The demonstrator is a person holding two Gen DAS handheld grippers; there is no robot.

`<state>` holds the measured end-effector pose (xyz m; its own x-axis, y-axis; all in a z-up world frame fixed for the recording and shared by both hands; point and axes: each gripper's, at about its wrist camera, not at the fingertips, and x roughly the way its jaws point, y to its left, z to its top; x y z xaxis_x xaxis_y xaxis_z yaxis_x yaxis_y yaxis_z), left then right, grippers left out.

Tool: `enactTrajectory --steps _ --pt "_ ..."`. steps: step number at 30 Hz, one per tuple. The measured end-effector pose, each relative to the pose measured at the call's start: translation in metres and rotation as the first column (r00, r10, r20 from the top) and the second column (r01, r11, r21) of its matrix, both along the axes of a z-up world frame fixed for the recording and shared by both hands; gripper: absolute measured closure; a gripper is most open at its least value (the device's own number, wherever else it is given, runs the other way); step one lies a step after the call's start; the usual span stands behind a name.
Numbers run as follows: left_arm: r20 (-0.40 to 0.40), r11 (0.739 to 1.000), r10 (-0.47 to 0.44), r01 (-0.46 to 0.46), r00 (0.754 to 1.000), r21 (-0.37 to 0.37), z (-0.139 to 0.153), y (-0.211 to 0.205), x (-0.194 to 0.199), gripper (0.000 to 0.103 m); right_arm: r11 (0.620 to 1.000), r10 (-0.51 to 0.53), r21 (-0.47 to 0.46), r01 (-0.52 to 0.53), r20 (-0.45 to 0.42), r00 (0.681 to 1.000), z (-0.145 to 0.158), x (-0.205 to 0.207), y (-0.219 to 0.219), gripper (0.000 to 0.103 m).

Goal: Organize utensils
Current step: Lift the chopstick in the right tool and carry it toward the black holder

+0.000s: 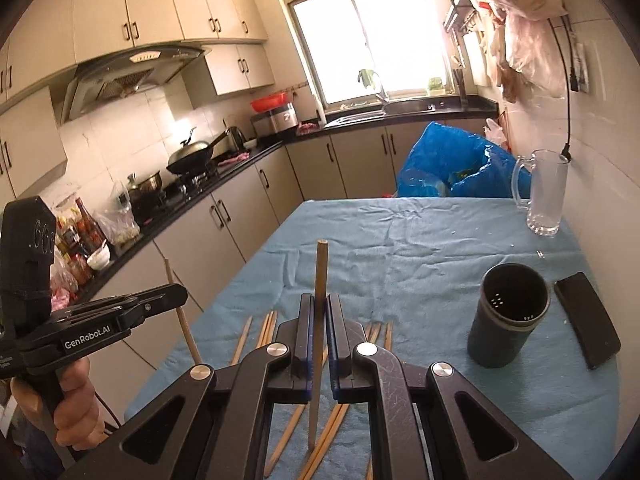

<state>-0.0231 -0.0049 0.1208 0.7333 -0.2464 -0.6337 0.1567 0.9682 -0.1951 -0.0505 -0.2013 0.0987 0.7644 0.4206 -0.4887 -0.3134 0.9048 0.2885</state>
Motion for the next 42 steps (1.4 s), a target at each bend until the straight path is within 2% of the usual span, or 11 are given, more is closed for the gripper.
enactTrajectory --steps 10,28,42 --pt "0.025 1.0 -0.003 0.003 1.0 0.022 0.012 -0.012 -0.003 0.097 0.999 -0.04 0.032 0.039 0.043 0.998 0.012 -0.009 -0.02 0.097" --pt "0.047 0.996 -0.078 0.076 0.996 0.045 0.04 -0.044 -0.001 0.097 0.989 -0.129 0.091 0.12 0.105 0.986 0.037 -0.029 -0.064 0.097" --pt "0.075 0.989 -0.143 0.139 0.987 0.047 0.07 -0.086 0.017 0.097 0.963 -0.249 0.146 0.225 0.176 0.952 0.067 -0.042 -0.122 0.097"
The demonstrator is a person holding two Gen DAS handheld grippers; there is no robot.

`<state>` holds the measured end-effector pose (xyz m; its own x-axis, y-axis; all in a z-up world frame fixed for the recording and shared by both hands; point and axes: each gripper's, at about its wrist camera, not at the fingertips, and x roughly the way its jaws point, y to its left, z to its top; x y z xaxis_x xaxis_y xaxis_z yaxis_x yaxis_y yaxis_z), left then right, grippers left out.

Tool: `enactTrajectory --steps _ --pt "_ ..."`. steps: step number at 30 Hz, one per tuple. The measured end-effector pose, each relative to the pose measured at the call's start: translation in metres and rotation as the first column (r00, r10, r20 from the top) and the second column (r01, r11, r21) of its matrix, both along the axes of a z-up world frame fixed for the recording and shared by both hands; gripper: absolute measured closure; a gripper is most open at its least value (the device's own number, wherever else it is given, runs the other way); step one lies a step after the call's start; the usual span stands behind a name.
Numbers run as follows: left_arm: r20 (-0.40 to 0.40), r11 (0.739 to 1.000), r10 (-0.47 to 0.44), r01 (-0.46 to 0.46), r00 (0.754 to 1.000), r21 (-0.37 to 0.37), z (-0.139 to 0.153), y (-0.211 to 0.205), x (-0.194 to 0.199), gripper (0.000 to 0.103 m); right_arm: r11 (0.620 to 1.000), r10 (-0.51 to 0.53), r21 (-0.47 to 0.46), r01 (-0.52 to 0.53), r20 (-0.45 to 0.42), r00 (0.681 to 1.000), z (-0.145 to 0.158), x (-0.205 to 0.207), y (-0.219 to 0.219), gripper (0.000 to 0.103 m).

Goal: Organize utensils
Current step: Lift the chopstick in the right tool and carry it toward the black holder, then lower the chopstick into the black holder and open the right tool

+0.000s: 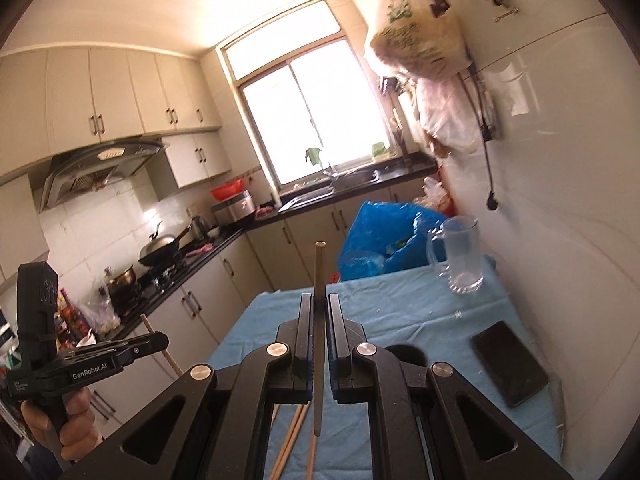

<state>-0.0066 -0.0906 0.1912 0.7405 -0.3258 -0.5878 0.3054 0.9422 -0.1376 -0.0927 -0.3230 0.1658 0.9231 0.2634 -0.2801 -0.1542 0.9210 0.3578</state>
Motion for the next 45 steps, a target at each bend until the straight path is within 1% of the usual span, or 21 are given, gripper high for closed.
enactTrajectory --steps 5,13,18,21,24,26,33,37,42,45 --pt "0.013 0.999 -0.041 0.041 0.999 -0.01 0.014 -0.023 0.014 0.097 0.999 -0.04 0.007 0.04 0.021 0.999 0.014 0.002 -0.02 0.097" --pt "0.038 0.994 -0.102 0.104 0.994 -0.028 0.04 -0.063 0.036 0.097 0.997 -0.083 0.005 0.083 0.061 0.995 0.036 0.01 -0.039 0.097" --pt "0.055 0.99 -0.129 0.132 0.99 -0.054 0.051 -0.088 0.053 0.097 0.994 -0.108 -0.003 0.109 0.073 0.991 0.042 0.022 -0.047 0.097" --pt "0.064 0.988 -0.13 0.134 0.99 -0.072 0.052 -0.1 0.066 0.097 0.993 -0.118 -0.008 0.119 0.062 0.991 0.041 0.033 -0.051 0.097" --pt "0.059 0.986 -0.132 0.137 0.989 -0.094 0.047 -0.109 0.08 0.097 0.991 -0.129 -0.021 0.13 0.042 0.991 0.034 0.047 -0.054 0.097" --pt "0.05 0.987 -0.125 0.129 0.991 -0.095 0.039 -0.116 0.09 0.097 0.991 -0.129 -0.021 0.13 0.019 0.991 0.028 0.058 -0.056 0.097" --pt "-0.053 0.99 -0.121 0.116 0.991 -0.084 -0.007 -0.126 0.119 0.097 0.993 -0.112 -0.043 0.108 -0.091 0.99 -0.007 0.093 -0.058 0.097" --pt "-0.09 0.99 -0.127 0.12 0.988 -0.077 -0.026 -0.127 0.126 0.097 0.995 -0.099 -0.043 0.093 -0.152 0.983 -0.028 0.107 -0.058 0.097" --pt "-0.107 0.991 -0.115 0.107 0.988 -0.082 -0.031 -0.124 0.127 0.097 0.994 -0.11 -0.032 0.106 -0.194 0.975 -0.038 0.115 -0.064 0.096" --pt "-0.096 0.991 -0.112 0.103 0.989 -0.09 -0.025 -0.121 0.122 0.096 0.993 -0.119 -0.045 0.113 -0.189 0.975 -0.033 0.113 -0.067 0.096"
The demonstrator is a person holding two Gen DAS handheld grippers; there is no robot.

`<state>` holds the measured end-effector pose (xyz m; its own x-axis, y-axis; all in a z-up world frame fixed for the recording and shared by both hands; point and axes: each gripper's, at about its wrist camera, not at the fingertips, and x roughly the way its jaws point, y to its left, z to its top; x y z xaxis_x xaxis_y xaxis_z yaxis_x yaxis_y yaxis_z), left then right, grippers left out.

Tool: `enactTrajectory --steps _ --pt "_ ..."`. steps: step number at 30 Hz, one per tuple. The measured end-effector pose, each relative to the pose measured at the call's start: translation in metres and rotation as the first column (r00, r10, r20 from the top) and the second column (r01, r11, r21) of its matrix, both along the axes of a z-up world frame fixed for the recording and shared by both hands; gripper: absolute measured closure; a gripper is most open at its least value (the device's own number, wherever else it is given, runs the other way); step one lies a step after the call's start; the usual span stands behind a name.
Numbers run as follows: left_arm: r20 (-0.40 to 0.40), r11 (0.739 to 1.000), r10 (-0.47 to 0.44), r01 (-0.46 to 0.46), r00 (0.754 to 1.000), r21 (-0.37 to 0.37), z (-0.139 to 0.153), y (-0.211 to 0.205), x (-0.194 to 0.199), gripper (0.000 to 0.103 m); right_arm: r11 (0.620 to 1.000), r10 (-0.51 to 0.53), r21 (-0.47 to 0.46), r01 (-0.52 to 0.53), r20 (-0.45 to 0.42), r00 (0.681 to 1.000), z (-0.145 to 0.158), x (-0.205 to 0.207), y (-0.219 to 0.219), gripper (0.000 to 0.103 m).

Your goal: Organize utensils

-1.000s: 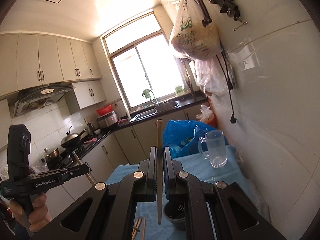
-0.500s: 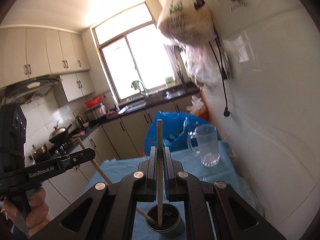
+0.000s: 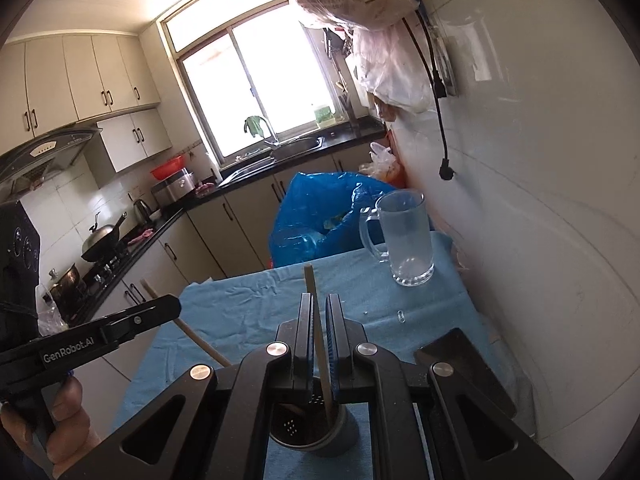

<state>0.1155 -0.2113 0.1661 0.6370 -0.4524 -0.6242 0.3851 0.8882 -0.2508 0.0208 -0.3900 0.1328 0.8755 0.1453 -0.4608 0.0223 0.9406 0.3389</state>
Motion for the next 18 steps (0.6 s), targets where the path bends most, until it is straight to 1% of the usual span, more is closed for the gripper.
enactTrajectory --steps 1,2,4,6,8,9,10,11,12,14,16,18 --pt "0.004 1.0 0.002 -0.002 1.0 -0.004 0.003 0.002 -0.002 0.093 1.0 0.001 -0.002 -0.001 0.006 1.0 0.003 -0.002 -0.001 0.096" --pt "0.007 1.0 0.004 -0.004 1.0 -0.009 0.005 0.004 -0.003 0.084 1.0 0.0 -0.002 0.0 0.014 1.0 0.006 -0.005 -0.001 0.096" --pt "0.035 1.0 0.017 -0.016 0.999 -0.02 0.012 0.01 -0.013 0.076 1.0 -0.005 -0.008 0.005 0.036 0.999 0.013 -0.014 0.0 0.096" --pt "0.063 1.0 0.028 -0.027 0.998 -0.013 0.018 0.016 -0.023 0.075 1.0 -0.007 -0.02 0.008 0.062 0.998 0.019 -0.025 0.002 0.095" --pt "0.084 0.999 0.043 -0.042 0.996 -0.015 0.023 0.026 -0.035 0.073 0.999 -0.005 -0.034 0.008 0.087 0.996 0.023 -0.039 0.007 0.088" --pt "0.089 0.998 0.053 -0.051 0.995 -0.023 0.024 0.033 -0.042 0.071 0.999 -0.006 -0.044 0.01 0.105 0.994 0.023 -0.048 0.011 0.079" --pt "0.091 0.998 0.06 -0.057 0.994 -0.029 0.024 0.038 -0.047 0.066 0.998 -0.009 -0.057 0.016 0.121 0.993 0.022 -0.056 0.016 0.07" --pt "0.091 0.997 0.069 -0.066 0.993 -0.037 0.023 0.045 -0.053 0.063 0.997 -0.013 -0.068 0.022 0.132 0.991 0.02 -0.063 0.019 0.067" --pt "0.089 0.996 0.078 -0.074 0.993 -0.045 0.022 0.052 -0.058 0.063 0.997 -0.015 -0.079 0.026 0.142 0.99 0.018 -0.07 0.025 0.063" --pt "0.084 0.995 0.094 -0.091 0.992 -0.048 0.018 0.069 -0.07 0.063 0.994 0.002 -0.105 0.014 0.145 0.989 0.011 -0.083 0.036 0.063" --pt "0.083 0.993 0.112 -0.108 0.99 -0.044 0.014 0.083 -0.078 0.063 0.991 0.047 -0.134 -0.029 0.132 0.99 0.005 -0.092 0.047 0.063" --pt "0.073 0.99 0.139 -0.137 0.988 -0.034 0.005 0.103 -0.086 0.063 0.989 0.075 -0.138 -0.058 0.117 0.99 -0.001 -0.1 0.055 0.063"
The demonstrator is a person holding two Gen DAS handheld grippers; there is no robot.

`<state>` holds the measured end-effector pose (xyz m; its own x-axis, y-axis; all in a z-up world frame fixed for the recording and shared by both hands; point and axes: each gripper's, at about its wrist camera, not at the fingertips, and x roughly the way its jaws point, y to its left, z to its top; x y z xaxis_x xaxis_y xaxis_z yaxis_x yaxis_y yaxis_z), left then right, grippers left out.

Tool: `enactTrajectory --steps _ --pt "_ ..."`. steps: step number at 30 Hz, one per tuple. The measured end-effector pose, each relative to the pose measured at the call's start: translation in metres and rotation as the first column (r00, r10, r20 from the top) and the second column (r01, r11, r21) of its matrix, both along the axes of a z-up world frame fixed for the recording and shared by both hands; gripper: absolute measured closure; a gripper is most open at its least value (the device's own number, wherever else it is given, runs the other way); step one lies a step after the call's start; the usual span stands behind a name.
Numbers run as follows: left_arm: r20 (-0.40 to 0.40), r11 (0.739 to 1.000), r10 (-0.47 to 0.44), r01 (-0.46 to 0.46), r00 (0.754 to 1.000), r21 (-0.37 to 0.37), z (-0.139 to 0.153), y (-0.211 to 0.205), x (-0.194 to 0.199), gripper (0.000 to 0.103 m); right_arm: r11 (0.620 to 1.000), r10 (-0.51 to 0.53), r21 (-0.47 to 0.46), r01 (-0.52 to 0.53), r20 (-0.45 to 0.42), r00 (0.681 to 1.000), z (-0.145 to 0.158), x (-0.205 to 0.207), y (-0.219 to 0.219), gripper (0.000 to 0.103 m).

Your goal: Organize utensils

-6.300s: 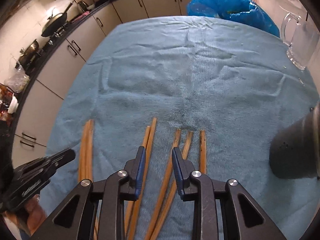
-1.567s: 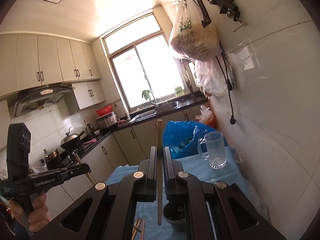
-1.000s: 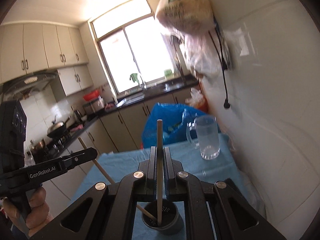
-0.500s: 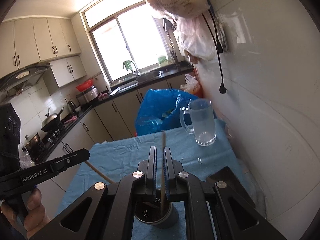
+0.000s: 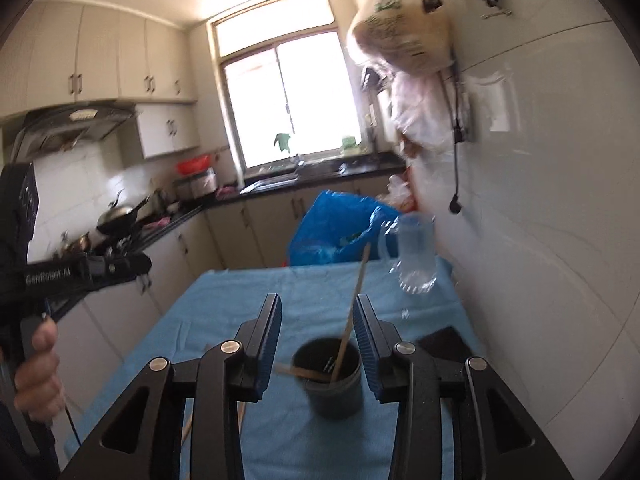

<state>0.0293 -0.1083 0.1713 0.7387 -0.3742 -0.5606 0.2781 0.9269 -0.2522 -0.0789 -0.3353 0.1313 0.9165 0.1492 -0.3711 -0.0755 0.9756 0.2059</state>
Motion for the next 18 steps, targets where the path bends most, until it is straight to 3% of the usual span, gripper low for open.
enactTrajectory --steps 4,9,15,18 --pt "-0.039 0.998 0.055 -0.055 0.998 0.008 -0.023 0.04 -0.011 0.063 0.992 0.128 0.012 -0.128 -0.033 0.991 -0.015 -0.017 0.019 0.063" --pt "-0.153 0.99 0.138 -0.138 0.978 0.013 -0.069 0.09 -0.01 0.063 0.947 0.308 -0.044 -0.318 -0.149 0.94 -0.038 -0.021 0.068 0.063" --pt "-0.304 0.97 0.238 -0.243 0.922 0.024 -0.125 0.143 -0.009 0.063 0.899 0.402 -0.033 -0.438 -0.337 0.851 -0.078 0.009 0.122 0.063" --pt "-0.372 0.956 0.283 -0.292 0.884 0.033 -0.147 0.167 -0.009 0.063 0.887 0.402 -0.059 -0.459 -0.39 0.828 -0.09 0.02 0.146 0.064"
